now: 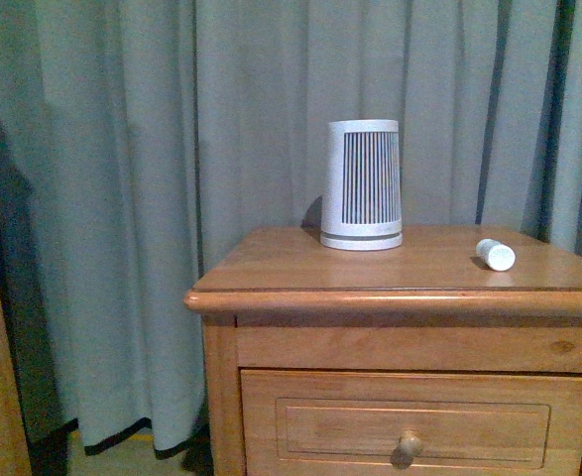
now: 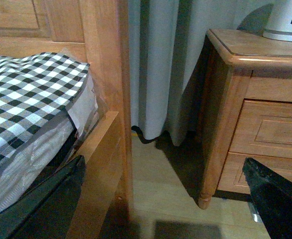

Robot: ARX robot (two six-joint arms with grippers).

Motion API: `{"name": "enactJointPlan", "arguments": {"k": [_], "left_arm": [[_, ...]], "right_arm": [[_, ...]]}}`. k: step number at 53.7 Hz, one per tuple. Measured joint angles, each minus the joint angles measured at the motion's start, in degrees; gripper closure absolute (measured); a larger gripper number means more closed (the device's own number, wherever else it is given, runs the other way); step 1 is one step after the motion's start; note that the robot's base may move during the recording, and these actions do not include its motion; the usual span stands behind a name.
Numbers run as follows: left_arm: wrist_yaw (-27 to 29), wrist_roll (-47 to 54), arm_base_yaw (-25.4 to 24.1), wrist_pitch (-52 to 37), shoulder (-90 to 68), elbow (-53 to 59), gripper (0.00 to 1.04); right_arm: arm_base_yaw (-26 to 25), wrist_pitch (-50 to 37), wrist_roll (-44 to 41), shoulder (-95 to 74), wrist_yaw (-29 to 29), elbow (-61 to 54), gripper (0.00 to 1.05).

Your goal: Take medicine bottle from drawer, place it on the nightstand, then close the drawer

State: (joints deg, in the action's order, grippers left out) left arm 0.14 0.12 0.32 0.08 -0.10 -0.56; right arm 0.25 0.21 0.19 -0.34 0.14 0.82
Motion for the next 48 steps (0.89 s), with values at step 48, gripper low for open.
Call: {"name": "enactJointPlan", "arguments": {"k": [48], "left_arm": [[0.0, 0.0, 0.0, 0.0, 0.0, 0.0, 0.07]], "right_arm": [[0.0, 0.0, 0.0, 0.0, 0.0, 0.0, 0.07]]}}
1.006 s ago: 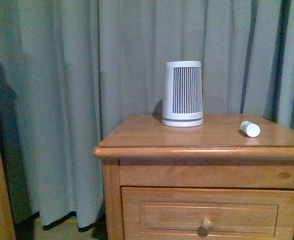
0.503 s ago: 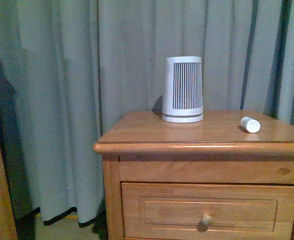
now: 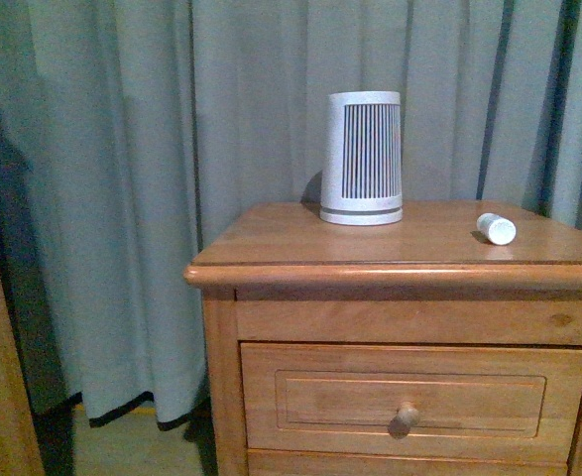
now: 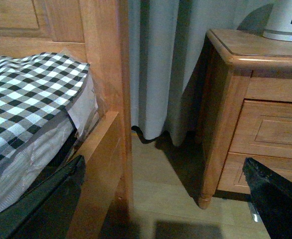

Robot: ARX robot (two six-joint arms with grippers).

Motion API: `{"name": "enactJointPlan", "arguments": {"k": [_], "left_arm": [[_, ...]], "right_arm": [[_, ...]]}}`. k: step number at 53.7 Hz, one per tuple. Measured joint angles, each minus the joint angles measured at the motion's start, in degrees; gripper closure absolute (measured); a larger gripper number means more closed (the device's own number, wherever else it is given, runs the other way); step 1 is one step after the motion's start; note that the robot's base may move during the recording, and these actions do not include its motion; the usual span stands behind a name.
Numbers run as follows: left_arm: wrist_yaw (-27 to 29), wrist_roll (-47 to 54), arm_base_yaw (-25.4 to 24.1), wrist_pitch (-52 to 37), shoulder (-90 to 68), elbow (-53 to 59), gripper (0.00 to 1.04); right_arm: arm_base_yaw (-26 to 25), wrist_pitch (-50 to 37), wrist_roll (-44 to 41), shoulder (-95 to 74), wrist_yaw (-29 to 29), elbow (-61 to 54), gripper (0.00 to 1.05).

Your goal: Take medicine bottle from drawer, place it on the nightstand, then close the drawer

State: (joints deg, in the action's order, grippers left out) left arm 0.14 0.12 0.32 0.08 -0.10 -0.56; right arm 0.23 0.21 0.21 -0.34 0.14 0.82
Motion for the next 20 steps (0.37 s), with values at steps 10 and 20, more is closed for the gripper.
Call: {"name": "enactJointPlan", "arguments": {"k": [10, 20], "left_arm": [[0.0, 0.0, 0.0, 0.0, 0.0, 0.0, 0.07], [0.0, 0.0, 0.0, 0.0, 0.0, 0.0, 0.07]], "right_arm": [[0.0, 0.0, 0.0, 0.0, 0.0, 0.0, 0.07], [0.0, 0.0, 0.0, 0.0, 0.0, 0.0, 0.07]]}}
